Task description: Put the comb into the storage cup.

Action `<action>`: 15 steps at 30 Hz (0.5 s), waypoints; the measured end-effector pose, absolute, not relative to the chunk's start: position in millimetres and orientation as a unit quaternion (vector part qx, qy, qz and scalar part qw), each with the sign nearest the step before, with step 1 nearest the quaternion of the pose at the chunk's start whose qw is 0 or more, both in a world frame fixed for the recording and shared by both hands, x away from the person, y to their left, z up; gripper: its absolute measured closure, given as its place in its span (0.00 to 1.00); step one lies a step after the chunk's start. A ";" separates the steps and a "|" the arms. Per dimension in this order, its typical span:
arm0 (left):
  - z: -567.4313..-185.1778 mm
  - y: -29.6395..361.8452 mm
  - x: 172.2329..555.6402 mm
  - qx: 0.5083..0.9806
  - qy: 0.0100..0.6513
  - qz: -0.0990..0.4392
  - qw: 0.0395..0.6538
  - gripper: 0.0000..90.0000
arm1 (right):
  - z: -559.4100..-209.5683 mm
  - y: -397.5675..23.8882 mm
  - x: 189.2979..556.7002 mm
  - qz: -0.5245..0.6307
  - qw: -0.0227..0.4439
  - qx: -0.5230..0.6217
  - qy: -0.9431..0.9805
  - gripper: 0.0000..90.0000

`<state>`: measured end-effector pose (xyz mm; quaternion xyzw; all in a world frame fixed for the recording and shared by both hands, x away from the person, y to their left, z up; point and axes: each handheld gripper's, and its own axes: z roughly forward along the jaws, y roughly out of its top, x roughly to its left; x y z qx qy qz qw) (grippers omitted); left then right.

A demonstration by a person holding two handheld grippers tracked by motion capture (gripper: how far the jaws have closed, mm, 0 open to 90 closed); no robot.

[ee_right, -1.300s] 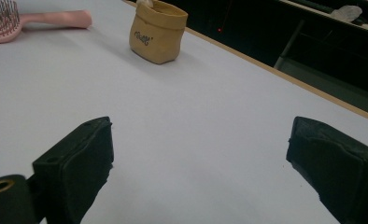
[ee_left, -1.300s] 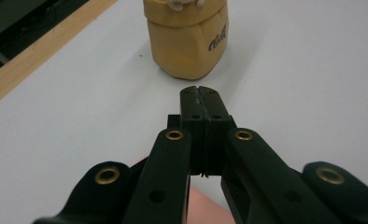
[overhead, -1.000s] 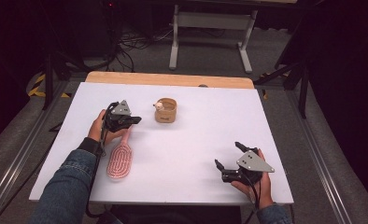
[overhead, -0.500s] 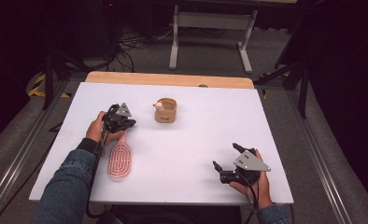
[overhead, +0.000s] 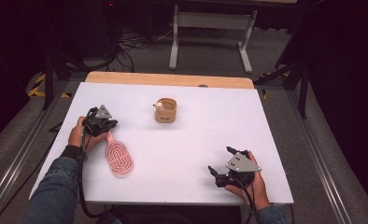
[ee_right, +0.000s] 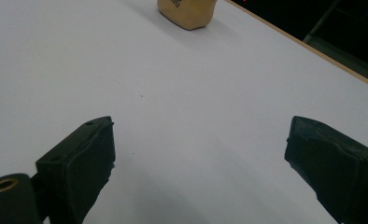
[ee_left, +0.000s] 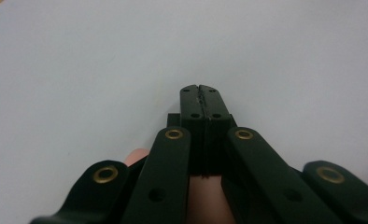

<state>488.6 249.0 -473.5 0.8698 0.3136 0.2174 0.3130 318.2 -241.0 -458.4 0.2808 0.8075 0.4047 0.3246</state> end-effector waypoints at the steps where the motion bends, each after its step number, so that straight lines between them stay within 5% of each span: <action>1: -473.5 252.4 485.8 0.869 0.317 0.217 0.311 1.00 | -458.6 -240.8 318.2 0.405 0.323 0.281 0.808 0.10; 15: -471.8 279.9 452.5 0.863 0.350 0.226 0.288 0.96 | -457.0 -239.7 318.1 0.395 0.323 0.284 0.812 0.11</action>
